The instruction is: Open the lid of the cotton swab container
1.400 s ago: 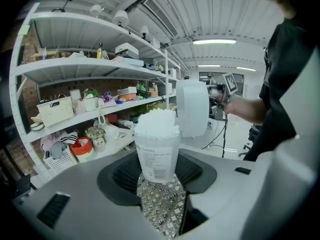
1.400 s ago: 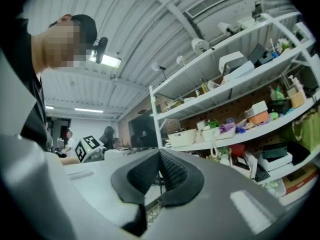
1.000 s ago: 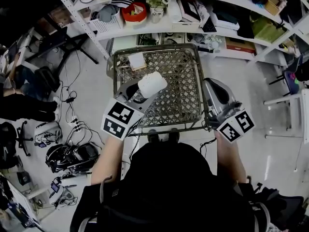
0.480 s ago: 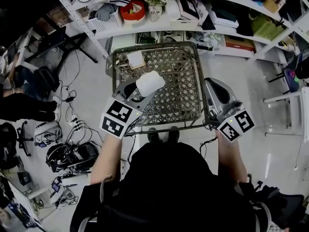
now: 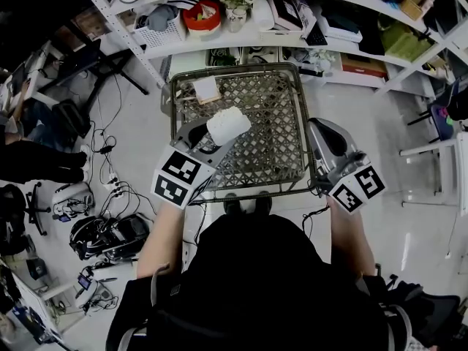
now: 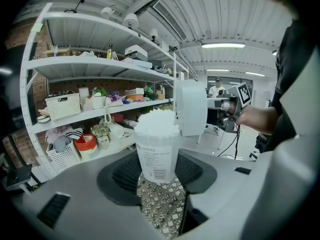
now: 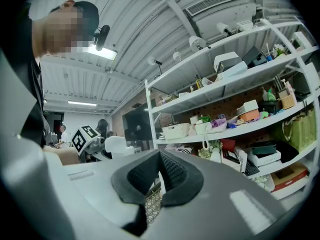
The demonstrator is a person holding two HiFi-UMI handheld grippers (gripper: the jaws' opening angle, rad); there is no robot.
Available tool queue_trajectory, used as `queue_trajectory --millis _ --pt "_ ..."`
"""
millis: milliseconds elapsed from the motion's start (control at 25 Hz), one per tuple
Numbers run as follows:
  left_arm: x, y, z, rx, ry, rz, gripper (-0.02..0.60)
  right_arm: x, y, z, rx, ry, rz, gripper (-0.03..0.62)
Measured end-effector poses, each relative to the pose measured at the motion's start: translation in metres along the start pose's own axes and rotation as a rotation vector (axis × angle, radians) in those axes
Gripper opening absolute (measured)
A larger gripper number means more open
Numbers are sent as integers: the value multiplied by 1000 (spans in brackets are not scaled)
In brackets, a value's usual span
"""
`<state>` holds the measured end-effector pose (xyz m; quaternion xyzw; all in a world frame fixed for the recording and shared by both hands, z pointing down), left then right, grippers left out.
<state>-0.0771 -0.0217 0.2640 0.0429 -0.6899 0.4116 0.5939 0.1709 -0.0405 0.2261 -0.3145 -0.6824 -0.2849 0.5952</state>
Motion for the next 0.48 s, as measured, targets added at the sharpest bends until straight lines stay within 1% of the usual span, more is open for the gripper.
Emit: queue_trajectory --millis 480 --pt "1 -2 -6 9 -2 6 196 1 -1 3 -16 -8 5 8"
Point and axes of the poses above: the fingertips, and each gripper's own axes: y backward along the fingers, z to its left, x out of its underside, the point moved 6 cm from there along y, backward along the fingers, and after that the axes turned 4 degrees about y, right-handed, at the moved point
